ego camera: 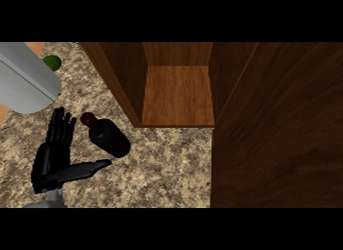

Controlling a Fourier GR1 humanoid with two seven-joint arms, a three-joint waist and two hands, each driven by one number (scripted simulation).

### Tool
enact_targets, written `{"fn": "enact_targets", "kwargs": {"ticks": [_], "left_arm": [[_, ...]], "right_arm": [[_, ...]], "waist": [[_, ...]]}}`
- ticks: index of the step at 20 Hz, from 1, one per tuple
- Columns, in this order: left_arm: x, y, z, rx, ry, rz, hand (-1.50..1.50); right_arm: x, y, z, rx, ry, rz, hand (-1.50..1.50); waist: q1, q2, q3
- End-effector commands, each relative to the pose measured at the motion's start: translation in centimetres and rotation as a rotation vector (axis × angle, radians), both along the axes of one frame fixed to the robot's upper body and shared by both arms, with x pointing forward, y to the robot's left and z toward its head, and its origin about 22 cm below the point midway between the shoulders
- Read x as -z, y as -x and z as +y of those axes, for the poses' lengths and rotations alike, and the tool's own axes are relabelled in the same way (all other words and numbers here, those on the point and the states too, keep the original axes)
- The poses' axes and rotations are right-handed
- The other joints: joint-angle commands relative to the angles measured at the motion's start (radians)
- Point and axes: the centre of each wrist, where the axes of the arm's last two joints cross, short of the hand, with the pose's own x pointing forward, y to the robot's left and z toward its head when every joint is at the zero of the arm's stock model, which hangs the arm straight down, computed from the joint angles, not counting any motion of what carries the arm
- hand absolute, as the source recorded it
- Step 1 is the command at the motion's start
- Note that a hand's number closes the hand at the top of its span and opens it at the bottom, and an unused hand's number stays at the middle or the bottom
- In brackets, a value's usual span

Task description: Pick up the wine, place it into the cabinet and close the cabinet

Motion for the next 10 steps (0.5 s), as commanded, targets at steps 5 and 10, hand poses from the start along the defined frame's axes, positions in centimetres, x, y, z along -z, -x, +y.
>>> {"fn": "enact_targets", "kwargs": {"ticks": [5, 10], "left_arm": [[4.5, -1.2, 0.5, 0.007, 0.035, 0.031, -1.50], [6.0, -0.9, -0.5, 0.030, 0.040, 0.061, -1.50]], "right_arm": [[0.5, 1.0, 0.1, 0.003, 0.007, 0.001, -1.50], [0.1, 1.8, 1.3, 0.000, -0.010, -0.010, -1.50]], "waist": [[-0.003, 0.000, 0.000], [-0.002, 0.000, 0.000]]}}
